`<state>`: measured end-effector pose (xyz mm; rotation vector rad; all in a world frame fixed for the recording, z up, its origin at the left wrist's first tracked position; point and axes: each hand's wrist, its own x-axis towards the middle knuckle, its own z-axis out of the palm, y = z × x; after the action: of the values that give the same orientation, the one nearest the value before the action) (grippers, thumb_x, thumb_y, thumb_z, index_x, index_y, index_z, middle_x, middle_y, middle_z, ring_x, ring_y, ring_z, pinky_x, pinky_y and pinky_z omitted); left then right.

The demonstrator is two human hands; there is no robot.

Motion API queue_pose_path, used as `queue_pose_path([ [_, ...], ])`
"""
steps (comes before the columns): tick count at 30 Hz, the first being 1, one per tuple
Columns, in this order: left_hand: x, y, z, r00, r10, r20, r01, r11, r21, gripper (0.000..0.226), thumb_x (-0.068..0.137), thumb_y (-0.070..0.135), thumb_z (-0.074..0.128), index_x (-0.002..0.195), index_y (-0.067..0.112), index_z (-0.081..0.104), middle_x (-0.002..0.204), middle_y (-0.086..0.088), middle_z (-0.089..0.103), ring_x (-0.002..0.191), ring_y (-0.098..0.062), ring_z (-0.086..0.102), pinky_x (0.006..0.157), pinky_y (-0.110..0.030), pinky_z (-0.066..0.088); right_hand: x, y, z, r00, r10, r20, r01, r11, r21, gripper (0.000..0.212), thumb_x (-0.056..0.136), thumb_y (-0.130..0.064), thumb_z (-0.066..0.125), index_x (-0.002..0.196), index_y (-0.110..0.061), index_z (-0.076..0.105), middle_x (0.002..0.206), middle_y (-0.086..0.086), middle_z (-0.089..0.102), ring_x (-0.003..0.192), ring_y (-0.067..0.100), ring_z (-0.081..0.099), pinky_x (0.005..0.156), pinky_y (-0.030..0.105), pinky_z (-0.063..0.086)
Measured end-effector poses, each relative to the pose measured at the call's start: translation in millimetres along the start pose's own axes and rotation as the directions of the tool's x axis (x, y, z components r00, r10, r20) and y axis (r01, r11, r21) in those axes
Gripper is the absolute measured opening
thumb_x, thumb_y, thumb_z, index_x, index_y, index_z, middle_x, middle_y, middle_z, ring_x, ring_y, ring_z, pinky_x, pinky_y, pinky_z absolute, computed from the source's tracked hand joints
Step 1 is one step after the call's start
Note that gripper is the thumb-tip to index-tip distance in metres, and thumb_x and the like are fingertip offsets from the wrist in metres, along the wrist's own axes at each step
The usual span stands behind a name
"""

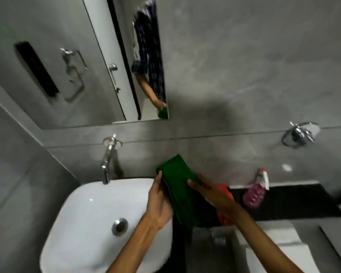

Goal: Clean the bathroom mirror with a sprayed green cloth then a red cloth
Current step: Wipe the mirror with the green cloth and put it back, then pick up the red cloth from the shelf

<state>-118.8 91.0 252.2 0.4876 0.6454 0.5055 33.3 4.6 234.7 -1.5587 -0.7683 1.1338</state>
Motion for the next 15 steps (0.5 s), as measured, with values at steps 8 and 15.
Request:
queue_pose_path([
  [8,83.4,-174.3,-39.0,0.914,-0.335,-0.230,0.361,0.929,0.080,0.068,0.102,0.055,0.039,0.144,0.004,0.057,0.141,-0.023,0.064,0.136,-0.038,0.057,0.120,-0.050,0.040,-19.6,188.9,-98.1,0.896,0.444,0.000,-0.440,0.887,0.138,0.046,0.095,0.024,0.046,0.135,0.004,0.055,0.130,0.026,0.061,0.115,0.029,0.072,0.085,0.026,0.057],
  [15,201.2,-200.1,-74.4,0.864,-0.266,-0.427,0.384,0.898,0.216,0.056,0.102,0.042,0.053,0.144,0.005,0.057,0.143,-0.024,0.062,0.135,-0.039,0.058,0.106,-0.047,0.052,82.6,273.7,-89.6,0.873,0.478,-0.098,-0.425,0.844,0.327,0.063,0.094,0.032,0.034,0.154,0.013,0.026,0.141,0.030,0.051,0.135,0.048,0.048,0.102,0.037,0.052],
])
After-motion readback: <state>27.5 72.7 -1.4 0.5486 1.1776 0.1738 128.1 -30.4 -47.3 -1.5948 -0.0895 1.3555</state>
